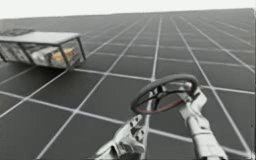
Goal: Pick up and drop off the object
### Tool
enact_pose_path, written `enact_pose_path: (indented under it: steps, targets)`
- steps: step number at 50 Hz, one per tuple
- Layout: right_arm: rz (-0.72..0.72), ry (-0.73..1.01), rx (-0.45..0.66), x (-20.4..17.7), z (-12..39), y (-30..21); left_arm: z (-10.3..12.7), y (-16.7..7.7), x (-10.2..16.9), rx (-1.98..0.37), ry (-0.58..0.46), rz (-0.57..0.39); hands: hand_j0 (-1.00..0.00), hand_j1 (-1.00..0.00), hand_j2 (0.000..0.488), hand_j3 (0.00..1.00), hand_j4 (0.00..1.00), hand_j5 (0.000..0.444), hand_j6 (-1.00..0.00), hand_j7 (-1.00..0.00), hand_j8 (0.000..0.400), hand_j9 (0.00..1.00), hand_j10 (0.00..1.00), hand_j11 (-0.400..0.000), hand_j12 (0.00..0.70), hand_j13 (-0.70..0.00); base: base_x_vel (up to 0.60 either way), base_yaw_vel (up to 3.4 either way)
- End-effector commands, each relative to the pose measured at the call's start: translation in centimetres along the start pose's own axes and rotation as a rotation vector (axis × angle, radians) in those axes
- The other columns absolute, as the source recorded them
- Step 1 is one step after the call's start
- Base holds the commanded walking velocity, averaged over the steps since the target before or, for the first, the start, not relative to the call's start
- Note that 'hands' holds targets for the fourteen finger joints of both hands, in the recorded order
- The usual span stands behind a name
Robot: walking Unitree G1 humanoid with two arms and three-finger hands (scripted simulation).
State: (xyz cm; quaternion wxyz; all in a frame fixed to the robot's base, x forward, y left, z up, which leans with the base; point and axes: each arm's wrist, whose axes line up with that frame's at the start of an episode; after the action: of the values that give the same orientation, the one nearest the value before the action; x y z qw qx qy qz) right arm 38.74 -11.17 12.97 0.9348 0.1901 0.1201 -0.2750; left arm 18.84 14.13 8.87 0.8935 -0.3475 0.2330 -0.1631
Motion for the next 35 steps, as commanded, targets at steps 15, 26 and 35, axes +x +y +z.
enact_pose_path:
  steps: [15, 26, 35]
  targets:
    - [0.029, -0.02, 0.0, -0.61, 0.54, 1.09, 0.05, 0.3, -0.33, -0.012, -0.019, -0.003, 0.0, 0.0, 0.0, 1.0, 1.0, 0.0, 0.0, 0.0, 0.0, 1.0, 1.0, -0.4, 0.0, -0.7, 0.57, 0.05]
    - [0.029, -0.02, 0.0, -0.61, 0.54, 1.09, 0.05, 0.3, -0.33, -0.012, -0.019, -0.003, 0.0, 0.0, 0.0, 1.0, 1.0, 0.0, 0.0, 0.0, 0.0, 1.0, 1.0, -0.4, 0.0, -0.7, 0.56, 0.07]
    - [0.029, -0.02, 0.0, -0.61, 0.54, 1.09, 0.05, 0.3, -0.33, -0.012, -0.019, -0.003, 0.0, 0.0, 0.0, 1.0, 1.0, 0.0, 0.0, 0.0, 0.0, 1.0, 1.0, -0.4, 0.0, -0.7, 0.58, 0.04]
